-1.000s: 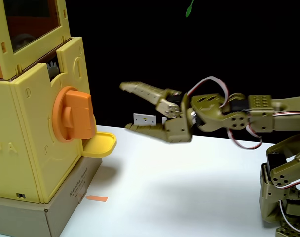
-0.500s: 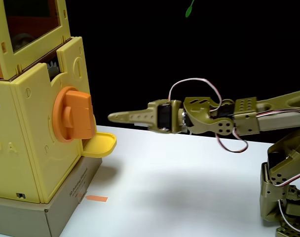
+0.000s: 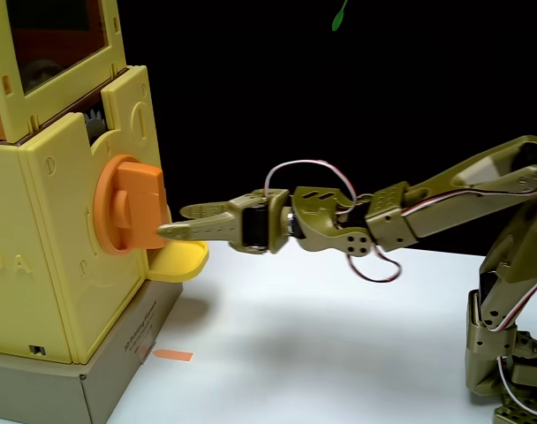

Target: Turn the button of vending machine.

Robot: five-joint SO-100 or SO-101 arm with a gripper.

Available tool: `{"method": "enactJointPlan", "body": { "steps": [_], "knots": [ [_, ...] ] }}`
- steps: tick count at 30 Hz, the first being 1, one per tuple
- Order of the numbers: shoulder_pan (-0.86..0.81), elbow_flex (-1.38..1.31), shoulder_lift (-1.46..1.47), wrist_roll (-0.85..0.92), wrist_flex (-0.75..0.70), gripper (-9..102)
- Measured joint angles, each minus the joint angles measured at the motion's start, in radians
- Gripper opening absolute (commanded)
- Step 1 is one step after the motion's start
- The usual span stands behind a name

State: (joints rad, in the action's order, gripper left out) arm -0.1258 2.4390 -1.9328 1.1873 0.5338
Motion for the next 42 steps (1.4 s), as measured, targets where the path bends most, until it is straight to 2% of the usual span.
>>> {"method": "enactJointPlan", "body": {
  "steps": [4,14,26,42],
  "knots": [
    [-0.012,-0.075,0.087,0.011,0.011,44],
    [-0.017,-0.176,0.184,0.029,0.075,28],
    [-0.017,-0.176,0.196,0.052,0.089,20],
    [0.015,-0.176,0.209,0.124,0.091,4]
  ]
}}
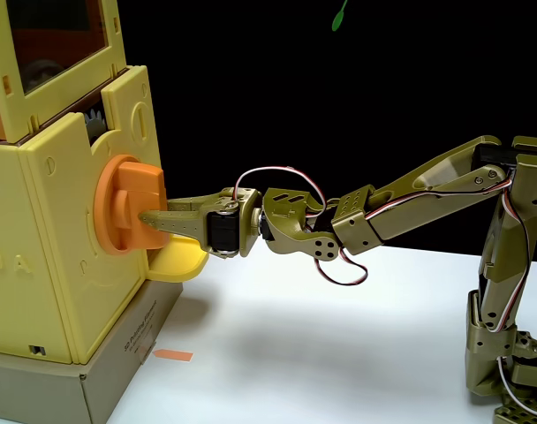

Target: Turn the button of vending machine.

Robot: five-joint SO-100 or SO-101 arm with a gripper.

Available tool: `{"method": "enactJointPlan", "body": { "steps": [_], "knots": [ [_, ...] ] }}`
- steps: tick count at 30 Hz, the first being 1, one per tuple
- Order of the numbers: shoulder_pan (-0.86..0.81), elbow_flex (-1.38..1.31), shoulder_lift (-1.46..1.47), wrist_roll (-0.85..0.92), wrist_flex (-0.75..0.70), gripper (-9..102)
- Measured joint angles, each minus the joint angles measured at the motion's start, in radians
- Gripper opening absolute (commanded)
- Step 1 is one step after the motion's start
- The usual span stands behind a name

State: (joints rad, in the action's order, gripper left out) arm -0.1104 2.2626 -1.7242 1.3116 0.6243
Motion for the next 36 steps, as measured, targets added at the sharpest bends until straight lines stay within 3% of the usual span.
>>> {"method": "enactJointPlan", "body": {
  "steps": [4,22,27,36],
  "knots": [
    [0.006,0.000,0.002,0.009,0.012,-1],
    [0.012,0.000,0.002,-0.014,0.031,-1],
    [0.012,0.000,0.002,-0.198,0.031,-1],
    [0.012,0.000,0.002,-0.733,0.031,-1]
  ]
}}
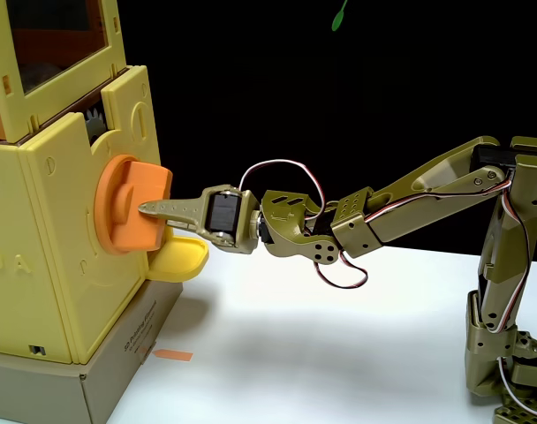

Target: Turn the button of vending machine.

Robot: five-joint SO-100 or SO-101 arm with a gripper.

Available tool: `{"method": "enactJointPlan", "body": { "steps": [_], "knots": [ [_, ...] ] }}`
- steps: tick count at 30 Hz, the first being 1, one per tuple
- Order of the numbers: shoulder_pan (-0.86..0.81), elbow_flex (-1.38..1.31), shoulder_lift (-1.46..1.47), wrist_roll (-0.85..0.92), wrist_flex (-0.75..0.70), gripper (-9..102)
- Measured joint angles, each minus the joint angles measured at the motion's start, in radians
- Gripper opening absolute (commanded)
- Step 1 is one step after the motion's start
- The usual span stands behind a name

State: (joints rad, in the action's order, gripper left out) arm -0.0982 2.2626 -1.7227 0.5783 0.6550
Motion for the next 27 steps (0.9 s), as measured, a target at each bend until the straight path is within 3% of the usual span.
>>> {"method": "enactJointPlan", "body": {
  "steps": [27],
  "knots": [
    [0.002,0.000,-0.075,-1.681,-0.075,-1]
  ]
}}
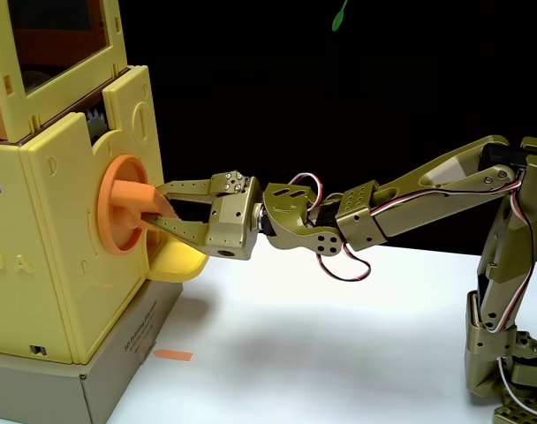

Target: Turn the button of vending machine.

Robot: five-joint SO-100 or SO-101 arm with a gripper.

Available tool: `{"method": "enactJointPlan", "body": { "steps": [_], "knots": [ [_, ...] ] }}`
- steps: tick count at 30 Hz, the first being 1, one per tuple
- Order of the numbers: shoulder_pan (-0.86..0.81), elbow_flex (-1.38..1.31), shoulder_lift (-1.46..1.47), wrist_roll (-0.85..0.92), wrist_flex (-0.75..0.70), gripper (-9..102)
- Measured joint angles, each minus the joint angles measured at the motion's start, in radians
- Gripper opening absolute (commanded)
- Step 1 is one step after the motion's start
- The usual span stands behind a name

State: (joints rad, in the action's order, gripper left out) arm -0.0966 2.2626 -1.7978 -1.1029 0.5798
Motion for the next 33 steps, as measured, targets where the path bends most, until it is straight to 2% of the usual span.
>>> {"method": "enactJointPlan", "body": {
  "steps": [9,16,23,28,33],
  "knots": [
    [0.000,0.000,-0.008,-0.491,-0.017,-1],
    [0.000,0.000,-0.008,-0.703,-0.009,-1],
    [0.000,0.000,-0.008,-0.732,0.003,-1],
    [0.002,0.002,-0.008,-0.670,0.006,-1],
    [0.005,0.003,-0.008,-0.630,0.006,4]
  ]
}}
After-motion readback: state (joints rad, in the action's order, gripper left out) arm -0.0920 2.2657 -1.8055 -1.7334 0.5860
